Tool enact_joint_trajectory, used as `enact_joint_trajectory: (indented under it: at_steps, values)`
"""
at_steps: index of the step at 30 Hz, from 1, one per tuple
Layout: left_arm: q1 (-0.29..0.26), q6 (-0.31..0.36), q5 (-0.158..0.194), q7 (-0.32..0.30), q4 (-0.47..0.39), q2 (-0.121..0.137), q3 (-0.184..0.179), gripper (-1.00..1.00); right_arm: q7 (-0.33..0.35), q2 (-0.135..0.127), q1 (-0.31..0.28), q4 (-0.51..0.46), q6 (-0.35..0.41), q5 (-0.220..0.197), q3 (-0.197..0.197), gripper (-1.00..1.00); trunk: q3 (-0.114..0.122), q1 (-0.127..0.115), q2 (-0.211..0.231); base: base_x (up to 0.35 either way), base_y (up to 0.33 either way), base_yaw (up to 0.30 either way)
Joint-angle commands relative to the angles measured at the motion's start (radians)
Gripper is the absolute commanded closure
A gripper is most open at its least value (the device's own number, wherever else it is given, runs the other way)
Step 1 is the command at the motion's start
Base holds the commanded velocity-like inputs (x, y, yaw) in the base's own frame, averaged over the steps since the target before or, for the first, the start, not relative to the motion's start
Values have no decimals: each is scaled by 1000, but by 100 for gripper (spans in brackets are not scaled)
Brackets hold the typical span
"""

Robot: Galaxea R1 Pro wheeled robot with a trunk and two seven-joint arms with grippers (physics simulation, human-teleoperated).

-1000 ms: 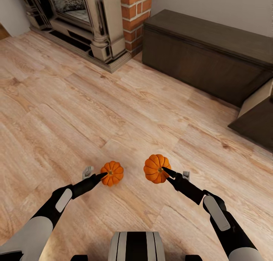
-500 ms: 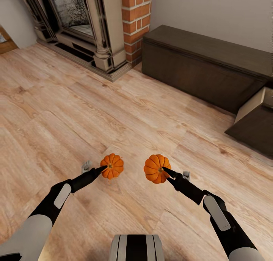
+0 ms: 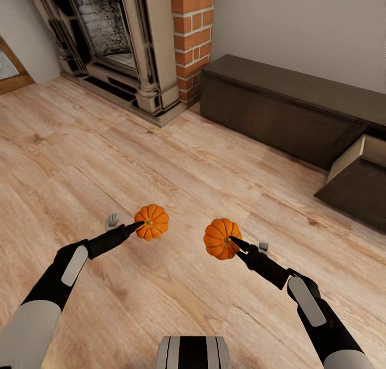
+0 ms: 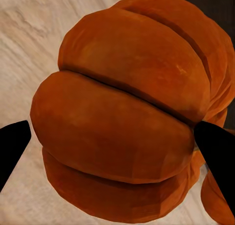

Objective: Place each of the two pumpkins and all three candles from the living room inside a cabinet in the living room (use any cabinet), then make sure every cabinet is closed, and position the cauldron so it is next to a table in the living room.

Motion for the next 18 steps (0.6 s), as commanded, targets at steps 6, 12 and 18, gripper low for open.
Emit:
enact_joint_trajectory:
  at_steps: [6,12,18]
  values:
    - [0,13,3,-3,-7,25,1,100,-4,-1,0,0,6,-4,-1,100,23,-3,1,0,0,0]
    - [0,20,3,-39,-18,45,1,100,-3,-2,0,0,5,-3,-1,100,50,-5,3,0,0,-36]
    - [0,29,3,-49,-20,48,1,100,-3,-2,4,0,5,-3,-2,100,82,-8,4,0,0,-86]
